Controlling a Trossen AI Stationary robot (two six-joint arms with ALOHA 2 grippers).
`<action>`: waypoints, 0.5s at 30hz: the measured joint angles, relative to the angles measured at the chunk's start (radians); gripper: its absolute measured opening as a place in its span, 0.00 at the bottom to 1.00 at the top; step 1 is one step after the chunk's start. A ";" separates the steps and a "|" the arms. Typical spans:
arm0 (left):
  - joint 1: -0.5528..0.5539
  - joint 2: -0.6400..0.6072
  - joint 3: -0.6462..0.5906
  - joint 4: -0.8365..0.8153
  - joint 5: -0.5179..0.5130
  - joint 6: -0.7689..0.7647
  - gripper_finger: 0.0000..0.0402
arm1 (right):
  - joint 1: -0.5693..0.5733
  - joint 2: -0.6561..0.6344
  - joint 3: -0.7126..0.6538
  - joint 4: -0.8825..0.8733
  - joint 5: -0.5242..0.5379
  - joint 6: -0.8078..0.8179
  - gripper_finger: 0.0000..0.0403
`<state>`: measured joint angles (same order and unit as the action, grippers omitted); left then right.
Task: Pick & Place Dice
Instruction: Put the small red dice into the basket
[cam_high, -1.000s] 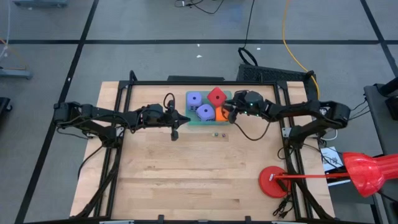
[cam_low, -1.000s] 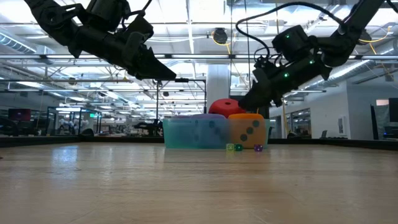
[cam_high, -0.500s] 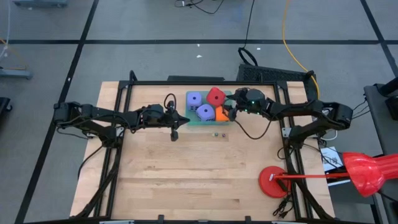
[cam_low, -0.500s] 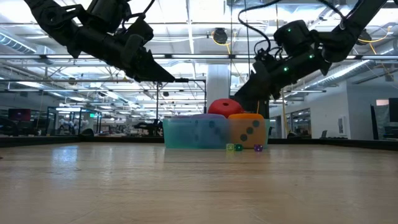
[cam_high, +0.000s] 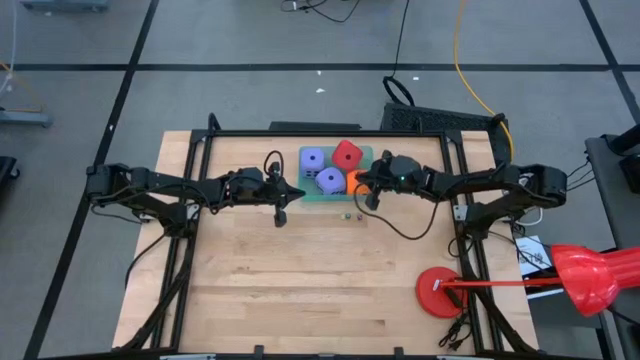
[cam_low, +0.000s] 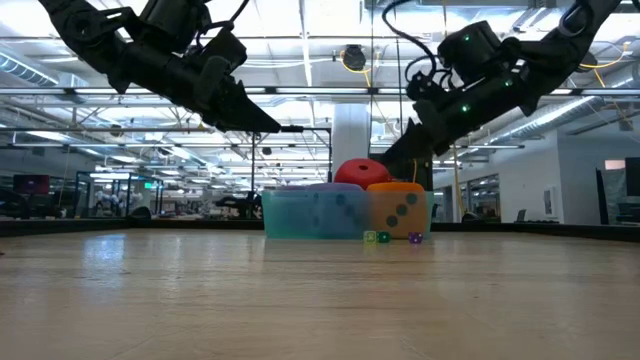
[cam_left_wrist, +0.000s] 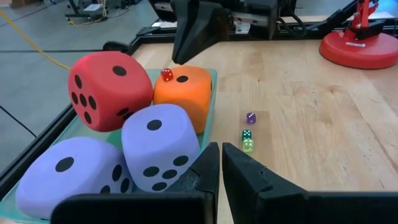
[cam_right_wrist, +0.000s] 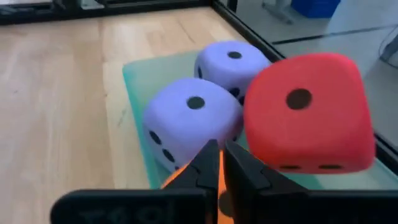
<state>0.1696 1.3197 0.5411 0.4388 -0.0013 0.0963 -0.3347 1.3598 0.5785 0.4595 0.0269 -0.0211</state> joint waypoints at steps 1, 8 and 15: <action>0.000 0.000 0.000 -0.001 0.000 0.000 0.08 | -0.002 0.000 0.000 -0.001 0.000 0.005 0.03; 0.000 0.000 0.000 0.000 0.000 -0.012 0.08 | -0.027 0.000 0.000 -0.040 -0.009 0.017 0.01; 0.000 0.000 0.000 0.003 0.000 -0.013 0.08 | -0.025 0.013 0.000 -0.057 -0.028 0.033 0.00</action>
<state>0.1696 1.3197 0.5411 0.4421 -0.0013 0.0834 -0.3595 1.3731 0.5781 0.4028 -0.0013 0.0120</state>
